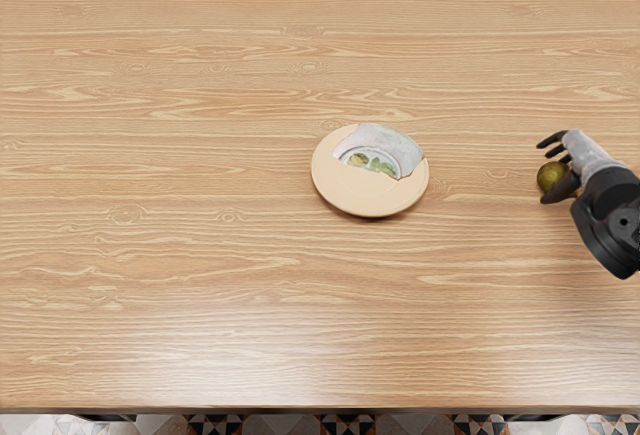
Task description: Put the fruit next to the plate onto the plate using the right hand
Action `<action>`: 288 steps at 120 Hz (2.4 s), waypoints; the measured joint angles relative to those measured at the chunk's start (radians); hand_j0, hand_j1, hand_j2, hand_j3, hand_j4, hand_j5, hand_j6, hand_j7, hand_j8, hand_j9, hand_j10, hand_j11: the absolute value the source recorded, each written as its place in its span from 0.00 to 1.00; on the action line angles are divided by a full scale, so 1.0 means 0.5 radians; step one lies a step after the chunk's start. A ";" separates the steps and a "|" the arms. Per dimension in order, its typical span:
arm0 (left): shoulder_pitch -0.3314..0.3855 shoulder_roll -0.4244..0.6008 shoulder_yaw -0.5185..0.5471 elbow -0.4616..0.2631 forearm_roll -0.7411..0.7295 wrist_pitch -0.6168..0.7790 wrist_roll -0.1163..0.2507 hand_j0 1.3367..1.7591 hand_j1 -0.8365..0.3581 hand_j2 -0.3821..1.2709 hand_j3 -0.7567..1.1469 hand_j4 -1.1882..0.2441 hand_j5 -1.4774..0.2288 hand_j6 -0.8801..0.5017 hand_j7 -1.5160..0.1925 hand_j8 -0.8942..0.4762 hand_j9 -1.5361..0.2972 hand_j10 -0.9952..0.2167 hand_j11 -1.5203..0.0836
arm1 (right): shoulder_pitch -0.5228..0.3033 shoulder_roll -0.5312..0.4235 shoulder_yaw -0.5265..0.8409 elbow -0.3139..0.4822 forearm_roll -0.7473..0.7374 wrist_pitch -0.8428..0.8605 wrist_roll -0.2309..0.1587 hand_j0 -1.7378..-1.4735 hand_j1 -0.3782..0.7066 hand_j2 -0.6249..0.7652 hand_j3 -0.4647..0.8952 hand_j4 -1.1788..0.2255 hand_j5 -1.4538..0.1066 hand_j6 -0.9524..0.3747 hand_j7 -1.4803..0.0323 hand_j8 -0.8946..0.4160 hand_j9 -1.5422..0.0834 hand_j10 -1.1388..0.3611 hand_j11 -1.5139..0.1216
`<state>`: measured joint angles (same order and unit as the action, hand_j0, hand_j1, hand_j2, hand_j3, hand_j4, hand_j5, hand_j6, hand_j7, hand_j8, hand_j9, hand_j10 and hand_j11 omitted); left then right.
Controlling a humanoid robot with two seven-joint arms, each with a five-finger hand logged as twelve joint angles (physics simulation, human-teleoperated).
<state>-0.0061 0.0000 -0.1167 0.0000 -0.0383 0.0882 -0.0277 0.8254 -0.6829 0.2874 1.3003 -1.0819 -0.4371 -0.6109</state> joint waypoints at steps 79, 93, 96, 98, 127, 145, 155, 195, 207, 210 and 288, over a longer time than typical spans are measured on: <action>0.000 0.000 0.000 0.000 0.000 -0.001 0.000 0.76 0.99 0.23 0.40 0.83 0.87 0.64 0.89 0.65 0.84 0.82 0.95 | -0.006 0.006 0.003 0.000 0.016 0.010 0.001 0.32 0.59 0.44 0.34 0.45 0.48 0.33 0.51 0.42 0.51 0.49 0.48; 0.000 0.000 0.000 0.000 0.000 -0.001 0.000 0.76 0.99 0.23 0.40 0.83 0.87 0.64 0.89 0.65 0.84 0.82 0.95 | -0.004 0.008 0.005 0.001 0.019 0.011 -0.001 0.32 0.61 0.50 0.34 0.42 0.46 0.33 0.49 0.41 0.49 0.49 0.46; 0.000 0.000 0.000 0.000 0.000 -0.001 0.000 0.76 0.99 0.23 0.40 0.83 0.87 0.64 0.89 0.65 0.84 0.82 0.95 | -0.003 0.008 0.007 0.001 0.022 0.011 -0.001 0.32 0.61 0.51 0.34 0.42 0.46 0.32 0.48 0.41 0.49 0.48 0.46; 0.000 0.000 0.000 0.000 0.000 -0.001 0.000 0.76 0.99 0.23 0.40 0.83 0.87 0.64 0.89 0.65 0.84 0.82 0.95 | -0.003 0.008 0.009 0.001 0.023 0.011 -0.001 0.32 0.61 0.51 0.34 0.42 0.45 0.32 0.48 0.41 0.48 0.48 0.45; 0.000 0.000 0.000 0.000 0.000 0.000 0.000 0.76 0.99 0.23 0.40 0.83 0.87 0.64 0.89 0.65 0.84 0.82 0.95 | 0.017 0.005 0.018 0.008 0.058 0.014 0.001 0.31 0.59 0.58 0.34 0.41 0.41 0.29 0.45 0.38 0.45 0.46 0.42; 0.000 0.000 0.000 0.000 0.000 0.000 0.000 0.76 0.99 0.23 0.40 0.83 0.87 0.64 0.89 0.65 0.84 0.82 0.95 | 0.024 0.000 0.022 0.030 0.063 0.018 0.001 0.31 0.59 0.62 0.34 0.40 0.40 0.27 0.44 0.37 0.44 0.45 0.42; 0.000 0.000 0.000 0.000 0.000 0.000 0.000 0.76 0.99 0.23 0.40 0.83 0.87 0.64 0.89 0.65 0.84 0.82 0.95 | 0.029 -0.005 0.025 0.060 0.064 0.020 0.001 0.31 0.59 0.63 0.34 0.40 0.40 0.27 0.44 0.36 0.44 0.45 0.42; 0.000 0.000 0.000 0.000 0.000 0.000 0.000 0.76 0.99 0.23 0.40 0.83 0.87 0.64 0.89 0.65 0.84 0.82 0.95 | 0.087 -0.020 0.029 0.186 0.064 0.024 0.001 0.30 0.60 0.65 0.34 0.40 0.39 0.27 0.44 0.36 0.43 0.45 0.42; 0.000 0.000 0.000 0.000 0.000 0.000 0.000 0.76 0.99 0.23 0.40 0.83 0.87 0.64 0.89 0.65 0.84 0.82 0.95 | 0.109 -0.019 0.029 0.221 0.064 0.025 0.001 0.30 0.61 0.66 0.34 0.40 0.39 0.27 0.44 0.36 0.43 0.45 0.42; 0.000 0.000 0.000 0.000 0.000 -0.001 0.000 0.76 0.99 0.23 0.40 0.83 0.87 0.64 0.89 0.65 0.84 0.82 0.95 | 0.114 -0.019 0.029 0.229 0.064 0.025 0.001 0.30 0.61 0.66 0.34 0.40 0.39 0.27 0.44 0.36 0.43 0.45 0.42; 0.000 0.000 0.000 0.000 0.000 -0.001 0.000 0.76 0.99 0.23 0.40 0.83 0.87 0.64 0.89 0.65 0.84 0.82 0.95 | 0.204 -0.001 0.057 0.373 0.063 0.028 0.000 0.30 0.61 0.66 0.34 0.40 0.40 0.26 0.44 0.36 0.44 0.45 0.42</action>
<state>-0.0061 0.0000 -0.1166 0.0000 -0.0383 0.0879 -0.0277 0.9273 -0.6832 0.3161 1.4866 -1.0502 -0.4232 -0.6107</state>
